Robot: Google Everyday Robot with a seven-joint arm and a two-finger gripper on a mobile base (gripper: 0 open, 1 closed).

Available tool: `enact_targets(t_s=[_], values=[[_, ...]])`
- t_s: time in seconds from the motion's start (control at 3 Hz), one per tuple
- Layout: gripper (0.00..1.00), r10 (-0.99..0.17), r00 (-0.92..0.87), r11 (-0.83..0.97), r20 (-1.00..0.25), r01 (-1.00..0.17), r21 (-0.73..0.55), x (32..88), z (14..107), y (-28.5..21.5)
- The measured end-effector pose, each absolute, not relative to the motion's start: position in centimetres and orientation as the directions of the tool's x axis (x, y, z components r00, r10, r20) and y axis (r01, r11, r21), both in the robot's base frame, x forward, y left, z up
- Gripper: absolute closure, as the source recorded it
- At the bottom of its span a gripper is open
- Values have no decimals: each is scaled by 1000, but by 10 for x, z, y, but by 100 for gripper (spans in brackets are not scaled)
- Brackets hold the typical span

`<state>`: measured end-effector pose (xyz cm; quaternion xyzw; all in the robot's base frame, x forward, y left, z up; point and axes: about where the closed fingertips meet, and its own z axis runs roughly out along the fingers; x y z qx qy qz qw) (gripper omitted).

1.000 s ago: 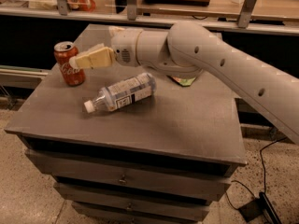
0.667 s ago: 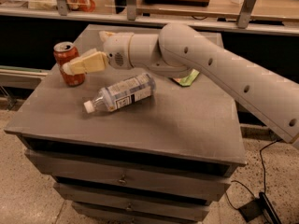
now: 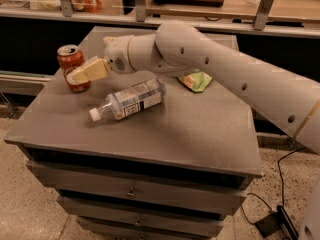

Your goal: Pick coke can

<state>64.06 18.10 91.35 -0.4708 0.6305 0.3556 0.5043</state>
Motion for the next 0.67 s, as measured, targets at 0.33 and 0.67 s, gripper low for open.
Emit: enact_targets(t_s=[0.33, 0.67], values=[[0, -260, -42, 322, -965, -946, -45, 656, 904, 189], [0, -267, -31, 311, -963, -949, -56, 668, 899, 201]])
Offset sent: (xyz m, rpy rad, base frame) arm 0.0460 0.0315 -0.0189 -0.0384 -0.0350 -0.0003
